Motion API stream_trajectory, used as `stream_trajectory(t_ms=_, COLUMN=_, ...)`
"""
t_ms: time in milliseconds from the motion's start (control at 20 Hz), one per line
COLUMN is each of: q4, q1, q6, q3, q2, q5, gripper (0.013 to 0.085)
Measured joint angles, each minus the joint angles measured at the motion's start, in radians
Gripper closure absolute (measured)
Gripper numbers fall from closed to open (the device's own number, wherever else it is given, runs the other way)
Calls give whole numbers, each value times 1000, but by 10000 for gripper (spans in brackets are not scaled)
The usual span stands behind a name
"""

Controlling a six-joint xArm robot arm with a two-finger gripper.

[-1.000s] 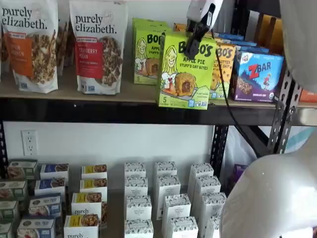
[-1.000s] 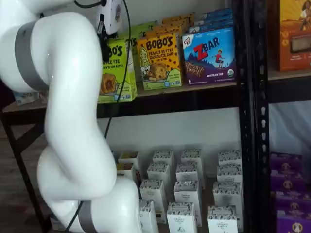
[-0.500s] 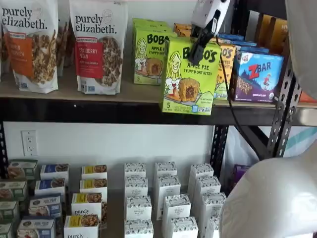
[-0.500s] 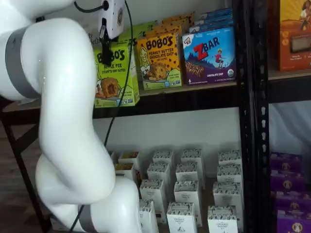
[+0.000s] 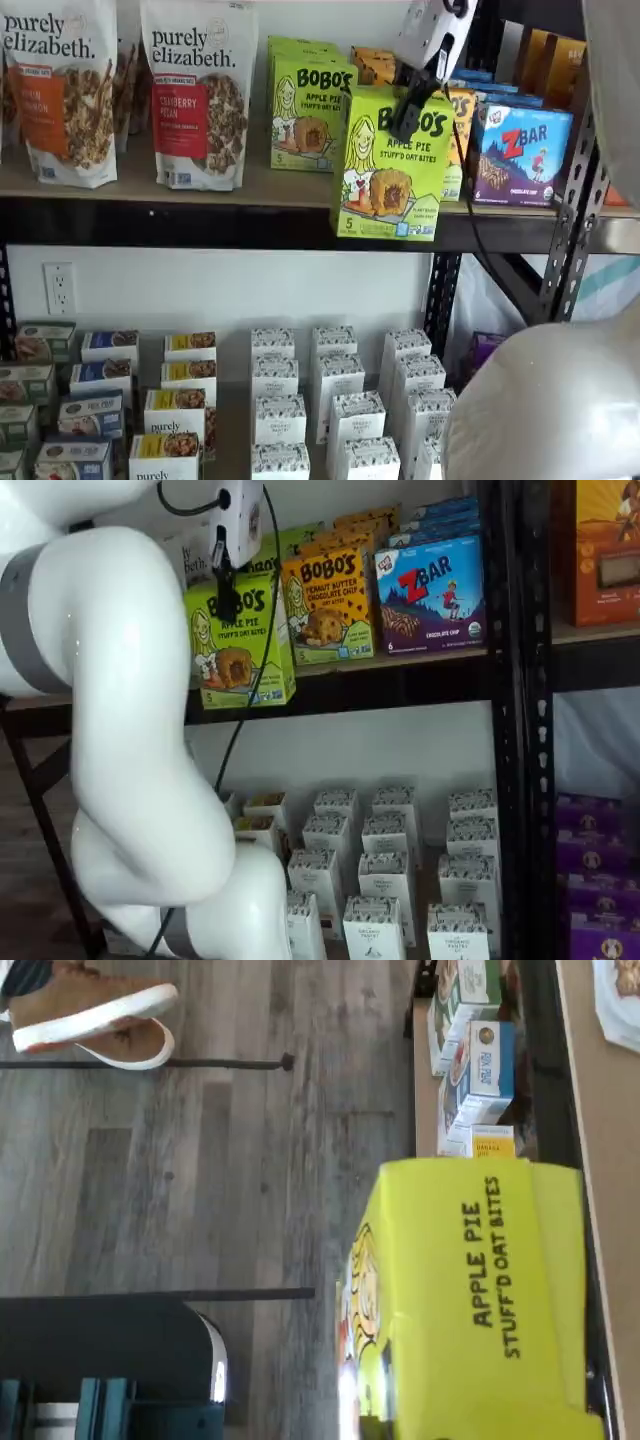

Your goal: Pick the green box on the top shelf, the fourth from the left

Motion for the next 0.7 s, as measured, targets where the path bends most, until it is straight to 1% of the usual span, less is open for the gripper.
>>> stream_trajectory(t_ms=350, q4=-17, q1=-22, q6=-29, q3=41, q2=-25, q5=-16, gripper=650)
stream_trajectory(t_ms=700, q4=-19, q1=-45, q6=-56, q3=71, q2=-43, q5=-24, gripper=650)
